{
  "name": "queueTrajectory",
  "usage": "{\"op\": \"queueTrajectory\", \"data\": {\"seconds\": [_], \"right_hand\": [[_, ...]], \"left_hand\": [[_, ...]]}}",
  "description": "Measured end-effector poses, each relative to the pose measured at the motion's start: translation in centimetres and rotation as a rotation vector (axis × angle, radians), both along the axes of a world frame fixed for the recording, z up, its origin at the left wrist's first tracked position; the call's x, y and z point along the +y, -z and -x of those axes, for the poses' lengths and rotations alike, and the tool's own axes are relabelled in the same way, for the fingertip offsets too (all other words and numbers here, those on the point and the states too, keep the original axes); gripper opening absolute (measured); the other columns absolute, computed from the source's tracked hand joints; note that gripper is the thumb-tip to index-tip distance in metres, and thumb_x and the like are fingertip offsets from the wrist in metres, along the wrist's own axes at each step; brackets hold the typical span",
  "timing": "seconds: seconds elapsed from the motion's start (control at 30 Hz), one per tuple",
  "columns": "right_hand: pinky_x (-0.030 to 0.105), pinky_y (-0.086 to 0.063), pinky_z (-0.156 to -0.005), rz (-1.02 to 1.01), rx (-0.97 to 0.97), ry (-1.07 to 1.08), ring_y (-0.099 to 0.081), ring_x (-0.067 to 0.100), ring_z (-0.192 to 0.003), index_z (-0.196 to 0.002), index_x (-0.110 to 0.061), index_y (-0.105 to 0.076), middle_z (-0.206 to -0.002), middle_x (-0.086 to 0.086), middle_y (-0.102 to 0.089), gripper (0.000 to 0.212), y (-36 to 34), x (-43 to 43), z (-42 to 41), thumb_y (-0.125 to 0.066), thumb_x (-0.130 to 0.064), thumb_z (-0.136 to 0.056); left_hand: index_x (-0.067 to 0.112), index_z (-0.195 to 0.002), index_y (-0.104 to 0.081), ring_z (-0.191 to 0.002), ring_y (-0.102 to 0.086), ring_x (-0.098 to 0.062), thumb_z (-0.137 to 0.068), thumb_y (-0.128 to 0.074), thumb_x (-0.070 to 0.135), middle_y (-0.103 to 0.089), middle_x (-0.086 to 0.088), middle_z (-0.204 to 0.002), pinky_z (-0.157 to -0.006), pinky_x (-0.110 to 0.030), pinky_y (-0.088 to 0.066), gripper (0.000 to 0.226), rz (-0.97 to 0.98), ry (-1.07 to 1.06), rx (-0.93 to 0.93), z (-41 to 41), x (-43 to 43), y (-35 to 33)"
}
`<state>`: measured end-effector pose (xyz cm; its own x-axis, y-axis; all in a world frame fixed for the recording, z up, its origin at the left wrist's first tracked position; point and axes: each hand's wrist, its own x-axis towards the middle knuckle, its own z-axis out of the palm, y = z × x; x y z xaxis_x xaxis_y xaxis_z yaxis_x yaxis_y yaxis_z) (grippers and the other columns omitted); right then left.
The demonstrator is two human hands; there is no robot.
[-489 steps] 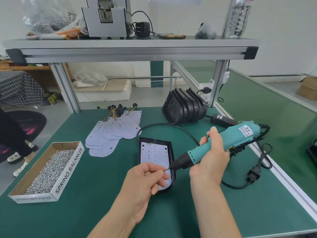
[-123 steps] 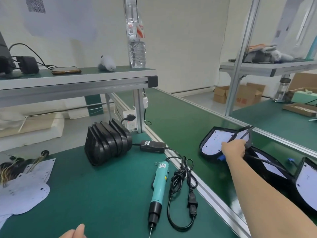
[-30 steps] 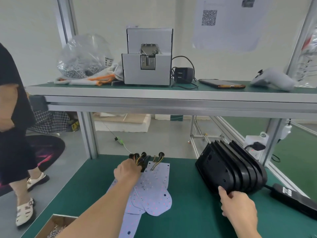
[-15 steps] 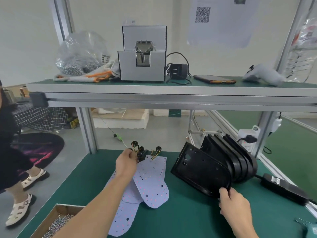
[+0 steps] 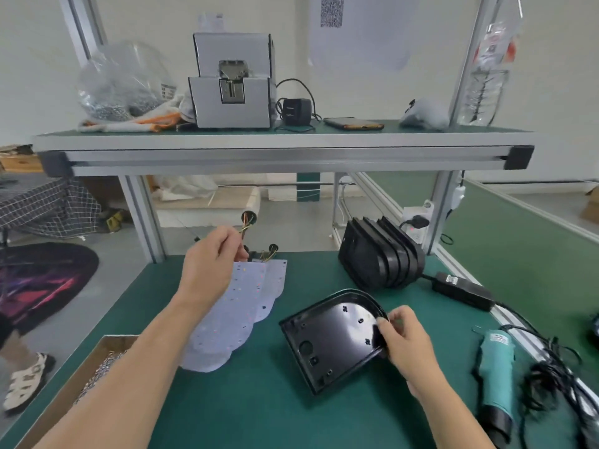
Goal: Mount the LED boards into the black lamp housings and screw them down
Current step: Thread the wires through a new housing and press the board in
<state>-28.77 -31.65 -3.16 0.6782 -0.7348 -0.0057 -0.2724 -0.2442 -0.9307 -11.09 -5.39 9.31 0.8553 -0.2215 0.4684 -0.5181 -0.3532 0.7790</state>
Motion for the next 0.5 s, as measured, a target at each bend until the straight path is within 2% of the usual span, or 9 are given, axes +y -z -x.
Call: {"op": "queueTrajectory", "data": {"seconds": [0.1,0.2,0.23,0.3,0.37,0.4,0.43,0.5], "right_hand": [[0.033,-0.041,-0.064,-0.005,0.027,-0.058,-0.051,0.017,-0.071,-0.08,-0.024,-0.053,-0.082,-0.001,-0.063,0.022,0.0,0.4,0.8,-0.061,-0.035,-0.097],[0.031,-0.041,-0.066,0.05,0.105,-0.172,-0.052,0.015,-0.075,-0.08,-0.023,-0.058,-0.082,-0.003,-0.062,0.023,0.2,1.1,1.3,-0.061,-0.037,-0.098],[0.031,-0.041,-0.067,0.062,0.114,-0.207,-0.053,0.015,-0.075,-0.079,-0.023,-0.06,-0.081,-0.003,-0.062,0.023,0.1,1.3,1.4,-0.062,-0.038,-0.097],[0.03,-0.043,-0.069,0.081,0.143,-0.267,-0.055,0.016,-0.077,-0.078,-0.022,-0.063,-0.079,-0.003,-0.064,0.026,-0.2,1.8,1.5,-0.064,-0.041,-0.095],[0.029,-0.045,-0.071,0.193,0.226,-0.294,-0.057,0.014,-0.08,-0.078,-0.023,-0.065,-0.081,-0.006,-0.064,0.029,-0.7,2.4,1.4,-0.066,-0.049,-0.092],[0.029,-0.046,-0.075,0.277,0.261,-0.285,-0.058,0.014,-0.086,-0.086,-0.025,-0.066,-0.088,-0.007,-0.064,0.028,-0.9,2.8,1.2,-0.066,-0.052,-0.091],[0.03,-0.048,-0.082,0.339,0.253,-0.28,-0.059,0.014,-0.096,-0.102,-0.026,-0.067,-0.102,-0.007,-0.062,0.029,-1.2,3.3,1.0,-0.068,-0.052,-0.09],[0.031,-0.046,-0.091,0.368,0.163,-0.323,-0.056,0.014,-0.107,-0.142,-0.029,-0.048,-0.128,-0.005,-0.048,0.06,-2.3,4.5,0.3,-0.073,-0.044,-0.089]], "left_hand": [[0.017,-0.067,-0.053,-0.056,-0.051,-0.007,-0.098,-0.043,0.026,-0.063,0.0,-0.066,-0.055,-0.031,-0.041,0.034,0.06,0.024,-0.092,2.9,0.7,-2.1],[0.0,-0.067,-0.039,-0.056,-0.035,-0.018,-0.096,-0.045,0.028,-0.039,-0.021,-0.061,-0.055,-0.032,-0.028,0.041,0.183,0.123,-0.13,5.7,0.8,-4.4],[0.0,-0.065,-0.034,-0.058,-0.03,-0.02,-0.096,-0.047,0.031,-0.032,-0.021,-0.061,-0.056,-0.034,-0.025,0.045,0.195,0.165,-0.144,6.6,0.8,-5.2],[0.007,-0.061,-0.029,-0.057,-0.025,-0.018,-0.094,-0.054,0.037,-0.025,-0.007,-0.058,-0.056,-0.036,-0.023,0.051,0.169,0.252,-0.18,8.5,0.6,-6.7],[0.01,-0.057,-0.03,-0.053,-0.024,-0.009,-0.089,-0.063,0.034,-0.025,0.007,-0.055,-0.052,-0.028,-0.023,0.052,0.113,0.321,-0.211,10.1,0.2,-7.6],[0.008,-0.055,-0.036,-0.052,-0.025,-0.005,-0.087,-0.066,0.03,-0.027,0.01,-0.054,-0.051,-0.022,-0.023,0.049,0.088,0.361,-0.215,10.8,-0.1,-7.8],[0.003,-0.056,-0.045,-0.052,-0.029,-0.004,-0.085,-0.067,0.026,-0.033,0.009,-0.053,-0.052,-0.019,-0.025,0.043,0.065,0.406,-0.203,11.6,-0.4,-7.9],[0.0,-0.075,-0.071,-0.058,-0.046,-0.014,-0.086,-0.069,0.019,-0.059,-0.002,-0.062,-0.061,-0.025,-0.038,0.021,0.029,0.535,-0.16,13.2,-1.2,-8.0]]}}
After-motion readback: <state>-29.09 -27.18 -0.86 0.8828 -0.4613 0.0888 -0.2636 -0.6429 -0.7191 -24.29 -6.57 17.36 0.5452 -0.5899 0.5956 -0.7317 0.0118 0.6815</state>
